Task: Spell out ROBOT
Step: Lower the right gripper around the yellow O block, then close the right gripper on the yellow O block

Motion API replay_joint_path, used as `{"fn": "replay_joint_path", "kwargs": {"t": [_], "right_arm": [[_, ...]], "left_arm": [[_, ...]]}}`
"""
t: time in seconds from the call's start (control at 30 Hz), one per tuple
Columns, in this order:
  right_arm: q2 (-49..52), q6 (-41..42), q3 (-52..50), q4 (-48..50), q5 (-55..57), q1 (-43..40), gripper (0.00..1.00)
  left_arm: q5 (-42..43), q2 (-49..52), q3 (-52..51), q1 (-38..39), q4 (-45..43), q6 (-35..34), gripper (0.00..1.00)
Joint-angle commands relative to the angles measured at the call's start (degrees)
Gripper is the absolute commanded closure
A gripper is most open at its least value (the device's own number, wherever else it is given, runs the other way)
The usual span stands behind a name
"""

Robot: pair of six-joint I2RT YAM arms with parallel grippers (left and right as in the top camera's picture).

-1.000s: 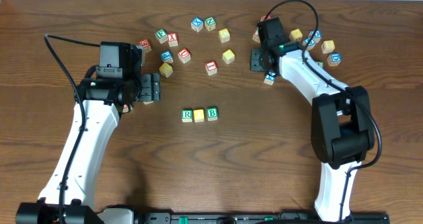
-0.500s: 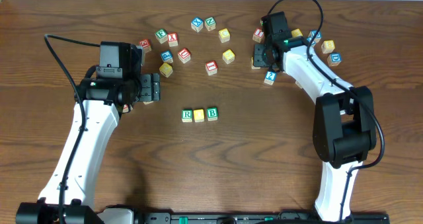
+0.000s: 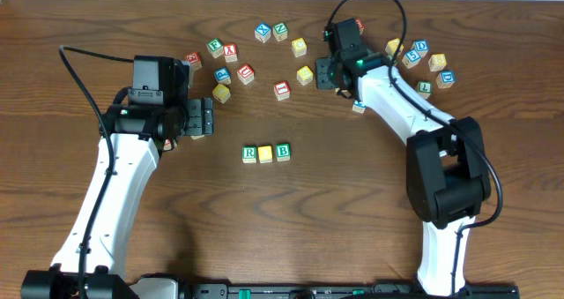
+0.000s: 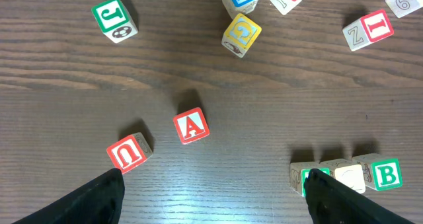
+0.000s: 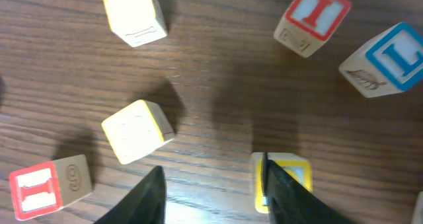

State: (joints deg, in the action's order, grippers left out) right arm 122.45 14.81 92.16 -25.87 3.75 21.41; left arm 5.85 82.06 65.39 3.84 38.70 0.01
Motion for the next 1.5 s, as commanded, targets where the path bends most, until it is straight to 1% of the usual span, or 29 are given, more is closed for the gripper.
{"fn": "replay_joint_path", "kwargs": {"t": [0.0,0.17,0.47,0.77,1.27,1.47], "right_arm": [[2.0,-0.5,1.0,-0.1,1.9,-0.1,0.52],[3.9,-0.1,1.0,-0.2,2.1,-0.6,0.53],[4.0,-0.1,1.0,0.0,2.1,-1.2,0.51],[4.0,-0.1,1.3,-0.5,2.1,-1.6,0.51],[4.0,-0.1,6.0,-4.7,2.3,-1.5,0.52],[4.0,2.0,6.0,-6.6,7.9,-1.5,0.52]], "left_arm": [[-0.5,-0.6,0.3,-0.3,0.1,0.2,0.14],[-0.5,-0.6,0.3,-0.3,0.1,0.2,0.14],[-0.5,-0.6,0.3,-0.3,0.1,0.2,0.14],[-0.5,-0.6,0.3,-0.3,0.1,0.2,0.14],[-0.5,-0.6,0.3,-0.3,0.1,0.2,0.14],[-0.5,-0.6,0.3,-0.3,0.1,0.2,0.14]]}}
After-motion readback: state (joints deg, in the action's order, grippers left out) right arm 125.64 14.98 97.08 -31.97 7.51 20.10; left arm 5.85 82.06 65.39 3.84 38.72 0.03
